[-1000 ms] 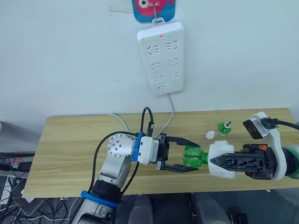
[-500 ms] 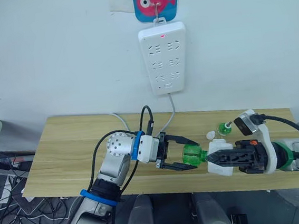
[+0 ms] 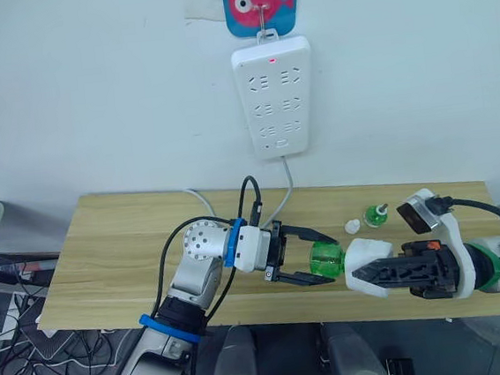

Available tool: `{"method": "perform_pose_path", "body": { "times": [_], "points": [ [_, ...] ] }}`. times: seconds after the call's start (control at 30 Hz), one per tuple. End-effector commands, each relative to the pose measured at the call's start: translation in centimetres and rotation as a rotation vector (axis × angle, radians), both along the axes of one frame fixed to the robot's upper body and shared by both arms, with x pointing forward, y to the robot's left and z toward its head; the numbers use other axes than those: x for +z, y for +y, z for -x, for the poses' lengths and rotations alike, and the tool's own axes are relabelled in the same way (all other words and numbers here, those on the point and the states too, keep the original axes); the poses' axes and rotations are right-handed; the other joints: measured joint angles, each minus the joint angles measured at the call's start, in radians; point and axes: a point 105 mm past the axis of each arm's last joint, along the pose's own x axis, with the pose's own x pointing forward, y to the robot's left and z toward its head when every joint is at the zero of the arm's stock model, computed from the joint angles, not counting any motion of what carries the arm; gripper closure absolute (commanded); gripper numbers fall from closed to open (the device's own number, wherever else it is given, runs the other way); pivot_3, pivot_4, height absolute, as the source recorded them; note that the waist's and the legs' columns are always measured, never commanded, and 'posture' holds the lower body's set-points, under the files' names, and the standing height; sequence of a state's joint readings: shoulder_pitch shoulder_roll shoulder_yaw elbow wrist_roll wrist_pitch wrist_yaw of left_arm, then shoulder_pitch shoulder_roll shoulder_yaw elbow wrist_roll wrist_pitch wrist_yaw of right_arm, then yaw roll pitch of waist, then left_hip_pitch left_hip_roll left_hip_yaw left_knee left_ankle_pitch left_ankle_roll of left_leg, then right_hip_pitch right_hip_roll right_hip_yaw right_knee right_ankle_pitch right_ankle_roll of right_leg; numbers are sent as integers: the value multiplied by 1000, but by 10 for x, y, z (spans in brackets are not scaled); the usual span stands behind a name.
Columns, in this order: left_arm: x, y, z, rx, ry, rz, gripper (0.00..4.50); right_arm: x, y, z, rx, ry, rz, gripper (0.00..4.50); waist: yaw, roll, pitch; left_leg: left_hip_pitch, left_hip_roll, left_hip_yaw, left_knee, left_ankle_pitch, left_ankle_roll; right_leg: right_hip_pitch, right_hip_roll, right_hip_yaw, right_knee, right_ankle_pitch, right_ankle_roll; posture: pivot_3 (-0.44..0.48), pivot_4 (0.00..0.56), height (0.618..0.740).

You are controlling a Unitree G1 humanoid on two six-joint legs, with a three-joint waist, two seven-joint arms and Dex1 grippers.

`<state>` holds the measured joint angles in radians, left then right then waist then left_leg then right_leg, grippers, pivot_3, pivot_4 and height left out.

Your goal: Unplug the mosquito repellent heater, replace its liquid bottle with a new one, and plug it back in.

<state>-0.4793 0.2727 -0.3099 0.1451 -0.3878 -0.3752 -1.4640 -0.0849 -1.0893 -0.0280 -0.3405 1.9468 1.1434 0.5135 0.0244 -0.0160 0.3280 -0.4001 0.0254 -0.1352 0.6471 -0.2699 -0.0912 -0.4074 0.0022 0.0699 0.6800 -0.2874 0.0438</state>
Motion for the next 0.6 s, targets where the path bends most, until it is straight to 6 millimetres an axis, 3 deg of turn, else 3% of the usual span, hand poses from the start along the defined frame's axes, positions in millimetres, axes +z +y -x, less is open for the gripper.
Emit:
{"method": "perform_pose_path", "body": {
  "times": [0.03, 0.6],
  "points": [
    [4, 0, 3, 4, -17, 26, 2244, 13, -1, 7, 31, -31, -36, 10, 0, 0, 0, 0, 0, 0, 0, 0, 0, 0, 0, 0, 0, 0, 0, 138, 331, 740],
    [5, -1, 4, 23, -6, 40, 2244, 12, 2, 17, 47, -31, -39, 10, 1, 0, 0, 0, 0, 0, 0, 0, 0, 0, 0, 0, 0, 0, 0, 147, 317, 740]
  ]
}}
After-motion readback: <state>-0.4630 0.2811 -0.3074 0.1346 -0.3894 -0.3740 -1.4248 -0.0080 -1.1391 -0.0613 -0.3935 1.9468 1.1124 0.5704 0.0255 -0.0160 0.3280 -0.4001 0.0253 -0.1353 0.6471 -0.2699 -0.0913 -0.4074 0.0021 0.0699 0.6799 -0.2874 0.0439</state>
